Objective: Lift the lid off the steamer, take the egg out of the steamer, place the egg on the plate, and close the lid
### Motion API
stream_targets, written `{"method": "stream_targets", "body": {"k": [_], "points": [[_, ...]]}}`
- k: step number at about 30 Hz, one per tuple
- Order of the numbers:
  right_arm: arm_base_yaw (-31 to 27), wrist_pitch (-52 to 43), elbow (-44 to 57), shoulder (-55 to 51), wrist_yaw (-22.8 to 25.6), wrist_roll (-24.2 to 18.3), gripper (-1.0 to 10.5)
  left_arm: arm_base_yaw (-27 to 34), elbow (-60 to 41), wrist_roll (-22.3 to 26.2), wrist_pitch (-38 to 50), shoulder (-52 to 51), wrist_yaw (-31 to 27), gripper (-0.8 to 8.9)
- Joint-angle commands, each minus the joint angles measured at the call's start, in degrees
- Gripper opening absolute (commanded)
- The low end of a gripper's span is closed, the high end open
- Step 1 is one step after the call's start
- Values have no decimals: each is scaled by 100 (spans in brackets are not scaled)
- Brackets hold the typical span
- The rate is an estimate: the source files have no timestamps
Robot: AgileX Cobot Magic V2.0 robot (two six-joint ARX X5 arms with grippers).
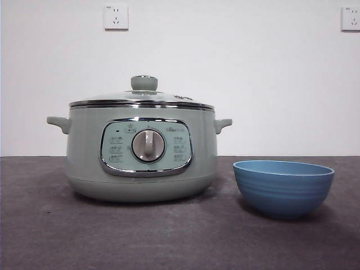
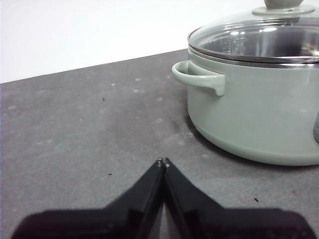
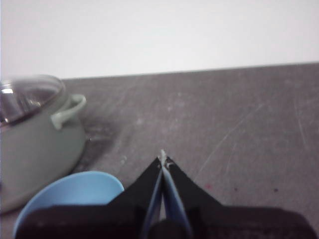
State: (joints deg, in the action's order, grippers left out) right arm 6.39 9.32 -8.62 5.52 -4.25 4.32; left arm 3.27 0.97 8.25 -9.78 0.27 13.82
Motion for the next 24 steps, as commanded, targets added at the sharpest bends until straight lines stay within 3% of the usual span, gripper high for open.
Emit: {"method": "stream_targets", "body": {"k": [1,24], "points": [[-2,-166,216,-101,39,66,0,26,-81,-72,28,-9,-17,-3],[-2,98,831,-546,17,37,0,26,-81,-72,28,-9,-17,-3]]}}
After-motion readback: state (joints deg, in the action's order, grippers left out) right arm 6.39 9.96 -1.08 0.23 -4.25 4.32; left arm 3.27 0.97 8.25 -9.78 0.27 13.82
